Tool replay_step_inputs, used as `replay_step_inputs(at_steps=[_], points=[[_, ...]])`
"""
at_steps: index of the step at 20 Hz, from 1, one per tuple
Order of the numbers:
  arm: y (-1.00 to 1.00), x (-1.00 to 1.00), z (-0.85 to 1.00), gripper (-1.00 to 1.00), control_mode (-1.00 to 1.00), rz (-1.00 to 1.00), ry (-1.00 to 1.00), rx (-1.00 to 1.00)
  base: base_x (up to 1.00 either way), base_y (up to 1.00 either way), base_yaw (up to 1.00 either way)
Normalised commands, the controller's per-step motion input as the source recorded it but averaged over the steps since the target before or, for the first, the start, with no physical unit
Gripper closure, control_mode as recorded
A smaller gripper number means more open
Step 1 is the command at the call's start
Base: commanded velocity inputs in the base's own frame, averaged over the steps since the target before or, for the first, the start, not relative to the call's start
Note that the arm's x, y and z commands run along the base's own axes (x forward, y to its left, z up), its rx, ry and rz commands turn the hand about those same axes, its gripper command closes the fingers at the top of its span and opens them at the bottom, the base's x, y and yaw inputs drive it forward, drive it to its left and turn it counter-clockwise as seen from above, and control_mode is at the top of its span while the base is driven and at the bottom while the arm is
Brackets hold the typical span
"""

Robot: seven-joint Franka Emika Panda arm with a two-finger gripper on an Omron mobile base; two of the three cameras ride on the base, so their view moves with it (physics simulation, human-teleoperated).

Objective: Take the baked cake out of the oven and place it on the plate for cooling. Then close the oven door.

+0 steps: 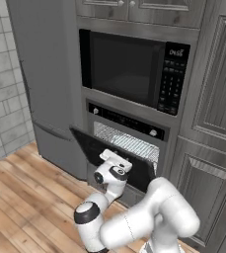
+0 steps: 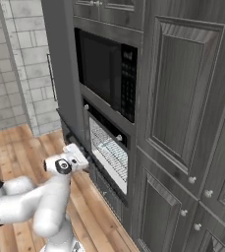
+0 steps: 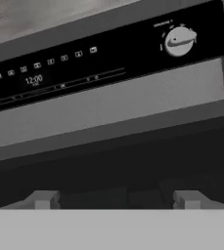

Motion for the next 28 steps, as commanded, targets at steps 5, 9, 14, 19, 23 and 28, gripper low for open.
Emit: replay_step_inputs(at_steps=[5,9,14,19,23,28], points=[[-0.28,0.63,-0.58,-1.0,-1.0,-0.15,0.0,-0.33,0.0,0.0,0.0],[-0.22,0.67,-0.66,-1.0,-1.0,-0.12,0.0,-0.38,0.0,0.0,0.0],[-0.12,0.7,-0.65,-1.0,-1.0,-0.1,0.15,-0.47,0.0,0.0,0.0],[-0.04,0.66,-0.62,-1.0,-1.0,-0.05,0.34,-0.46,0.0,0.0,0.0],[0.0,0.48,-0.62,-1.0,-1.0,-0.02,0.45,-0.45,0.0,0.0,0.0],[0.07,0.37,-0.65,-1.0,-1.0,-0.05,0.45,-0.44,0.0,0.0,0.0]])
